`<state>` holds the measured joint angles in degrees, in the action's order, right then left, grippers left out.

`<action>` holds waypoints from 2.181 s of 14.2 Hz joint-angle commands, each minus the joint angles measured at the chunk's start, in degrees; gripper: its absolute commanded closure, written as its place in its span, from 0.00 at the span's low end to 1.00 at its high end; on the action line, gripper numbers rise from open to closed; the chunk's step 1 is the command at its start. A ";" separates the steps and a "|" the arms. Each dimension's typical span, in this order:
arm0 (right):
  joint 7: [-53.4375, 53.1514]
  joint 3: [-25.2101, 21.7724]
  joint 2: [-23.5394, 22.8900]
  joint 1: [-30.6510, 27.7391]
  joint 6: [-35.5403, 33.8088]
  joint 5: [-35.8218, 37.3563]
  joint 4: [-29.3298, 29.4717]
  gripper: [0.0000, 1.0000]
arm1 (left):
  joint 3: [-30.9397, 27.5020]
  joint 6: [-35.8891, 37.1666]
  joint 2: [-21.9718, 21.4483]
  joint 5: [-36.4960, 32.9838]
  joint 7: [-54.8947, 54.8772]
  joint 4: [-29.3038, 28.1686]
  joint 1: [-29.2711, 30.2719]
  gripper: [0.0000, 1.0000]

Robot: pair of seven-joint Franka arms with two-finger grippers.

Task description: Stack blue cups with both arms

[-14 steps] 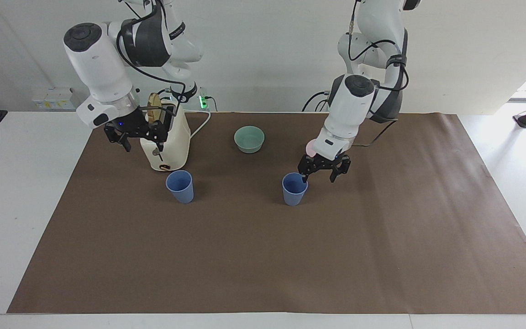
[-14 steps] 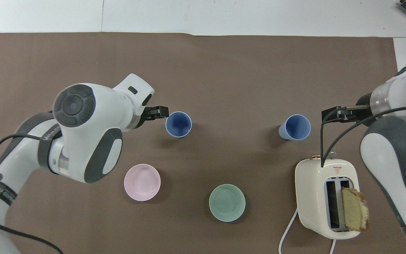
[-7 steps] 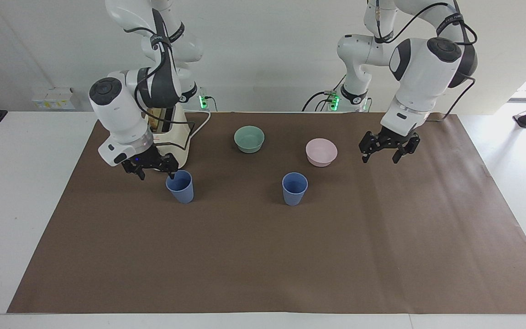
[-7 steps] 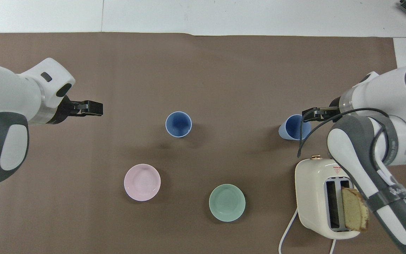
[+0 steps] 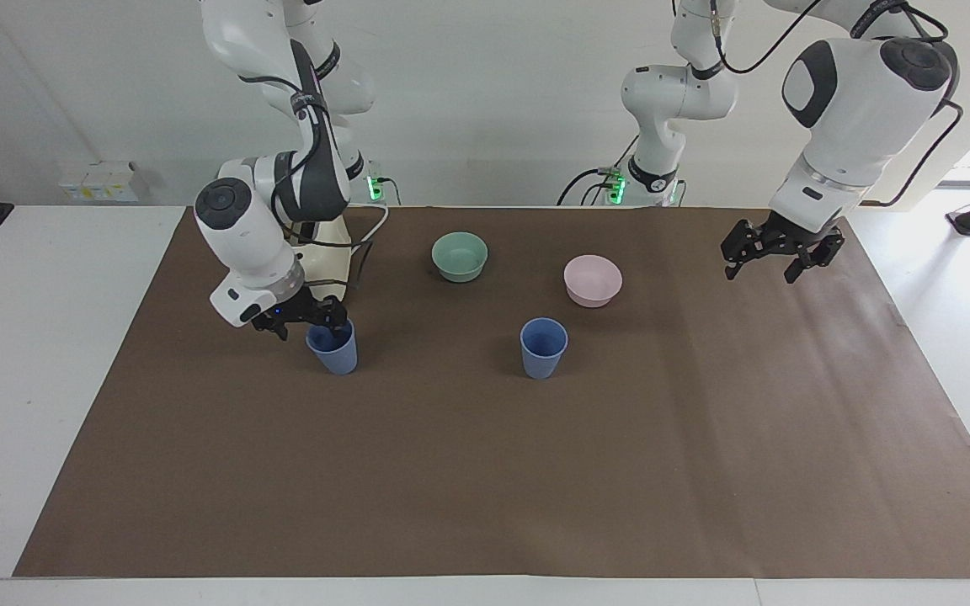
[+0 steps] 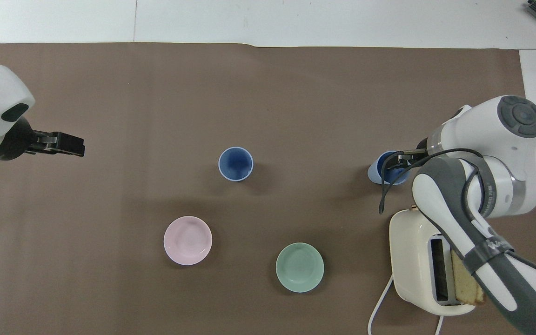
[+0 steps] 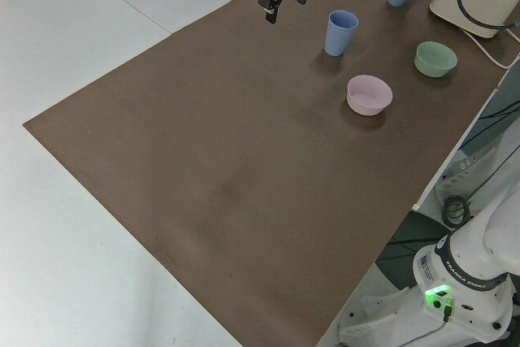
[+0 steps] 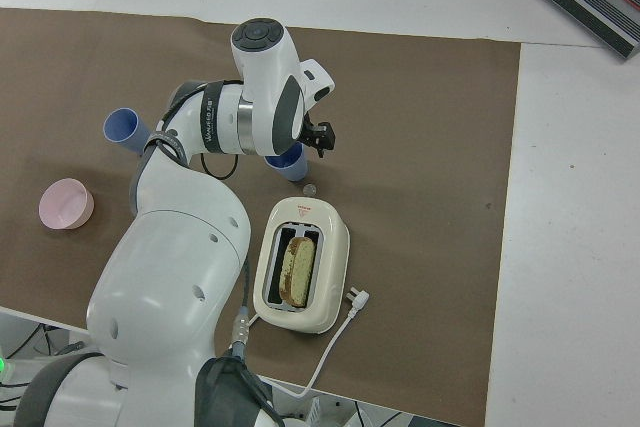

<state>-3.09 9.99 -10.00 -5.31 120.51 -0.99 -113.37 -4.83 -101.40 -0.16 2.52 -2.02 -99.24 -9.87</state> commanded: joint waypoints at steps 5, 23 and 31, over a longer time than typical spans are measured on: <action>0.10 0.20 0.77 -0.05 1.40 -0.86 -1.24 1.00 | 0.70 6.91 0.51 -3.04 -2.81 6.25 3.10 0.00; -18.95 6.80 -0.37 7.06 -16.87 0.02 21.43 1.00 | 0.96 5.43 0.51 -3.40 -3.08 6.34 2.93 0.00; -34.34 6.71 -7.66 18.04 -17.33 0.19 34.79 1.00 | 0.87 6.74 0.25 -3.22 -4.31 7.22 2.93 0.00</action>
<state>-34.80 16.70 -14.34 10.81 103.66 -0.94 -82.76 -4.38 -95.81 -0.12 0.30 -5.48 -93.09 -7.59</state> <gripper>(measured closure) 0.960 0.000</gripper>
